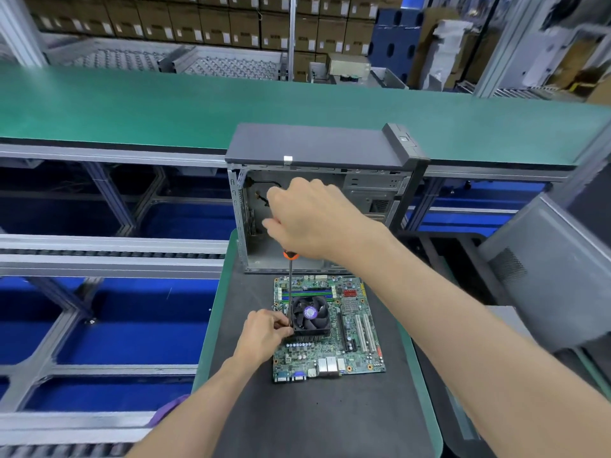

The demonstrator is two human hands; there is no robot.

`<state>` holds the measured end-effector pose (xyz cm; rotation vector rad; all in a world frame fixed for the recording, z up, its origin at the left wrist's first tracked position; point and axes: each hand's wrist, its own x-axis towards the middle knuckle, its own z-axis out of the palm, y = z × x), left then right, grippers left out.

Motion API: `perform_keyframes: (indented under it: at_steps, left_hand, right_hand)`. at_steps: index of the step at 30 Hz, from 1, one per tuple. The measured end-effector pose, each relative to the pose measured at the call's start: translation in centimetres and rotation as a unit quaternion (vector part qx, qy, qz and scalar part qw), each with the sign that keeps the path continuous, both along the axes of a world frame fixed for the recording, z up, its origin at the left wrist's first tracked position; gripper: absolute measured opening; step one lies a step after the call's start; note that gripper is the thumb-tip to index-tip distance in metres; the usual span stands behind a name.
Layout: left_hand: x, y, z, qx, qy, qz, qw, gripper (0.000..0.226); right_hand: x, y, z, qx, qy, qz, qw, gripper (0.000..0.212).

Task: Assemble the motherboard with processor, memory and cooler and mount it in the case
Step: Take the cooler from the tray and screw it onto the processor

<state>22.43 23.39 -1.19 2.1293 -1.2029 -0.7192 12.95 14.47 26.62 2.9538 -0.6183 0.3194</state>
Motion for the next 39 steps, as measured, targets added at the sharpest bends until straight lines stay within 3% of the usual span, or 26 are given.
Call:
perform_keyframes:
  at_steps: [3, 7, 10, 13, 18, 21, 24, 26, 29, 32, 35, 37, 39]
  left_hand:
    - [-0.1, 0.0, 0.2, 0.006, 0.008, 0.006, 1.0, 0.007]
    - [0.0, -0.2, 0.3, 0.014, 0.013, 0.005, 1.0, 0.006]
    - [0.1, -0.1, 0.3, 0.015, 0.016, 0.0, 1.0, 0.005]
    - [0.1, 0.0, 0.4, 0.017, 0.023, -0.002, 1.0, 0.005]
    - [0.1, -0.1, 0.7, 0.022, 0.023, -0.002, 1.0, 0.015]
    - [0.2, -0.1, 0.5, 0.019, 0.026, -0.002, 0.999, 0.021]
    - [0.2, -0.1, 0.5, 0.016, 0.033, 0.0, 0.999, 0.02]
    - [0.2, -0.1, 0.6, 0.016, 0.025, -0.003, 1.0, 0.01]
    - [0.2, -0.1, 0.6, 0.015, 0.026, -0.004, 1.0, 0.007]
    - [0.2, -0.1, 0.6, 0.017, 0.029, -0.004, 0.999, 0.009]
    - [0.2, -0.1, 0.6, 0.02, 0.026, -0.008, 0.999, 0.018]
    - [0.3, -0.2, 0.7, 0.021, 0.025, -0.011, 0.999, 0.021]
    - [0.3, -0.3, 0.9, 0.024, 0.022, -0.014, 0.999, 0.023]
  right_hand:
    - [-0.2, -0.1, 0.4, -0.033, -0.002, 0.0, 0.999, 0.031]
    - [-0.7, -0.6, 1.0, 0.153, 0.032, 0.059, 0.986, 0.029]
    - [-0.5, -0.5, 0.6, 0.056, 0.02, 0.019, 0.998, 0.018]
    - [-0.6, -0.5, 0.6, -0.048, 0.013, -0.014, 0.999, 0.029]
    - [-0.7, -0.7, 1.2, 0.173, 0.024, 0.061, 0.983, 0.03]
    - [-0.4, -0.8, 0.6, 0.099, 0.008, 0.032, 0.995, 0.013]
    - [-0.3, -0.9, 0.3, -0.001, -0.001, -0.016, 1.0, 0.031]
    - [-0.2, -0.8, 0.6, 0.037, 0.005, 0.015, 0.999, 0.029]
    - [-0.3, -1.2, 1.2, 0.186, 0.037, 0.063, 0.98, 0.03]
    - [-0.1, -1.1, 0.8, 0.117, 0.015, 0.029, 0.993, 0.013]
    - [0.0, -0.7, 0.2, -0.019, 0.0, -0.016, 1.0, 0.032]
    - [-0.1, -0.5, 0.4, -0.004, -0.003, 0.003, 1.0, 0.03]
    - [-0.5, -0.7, 0.9, 0.11, 0.01, 0.028, 0.993, 0.027]
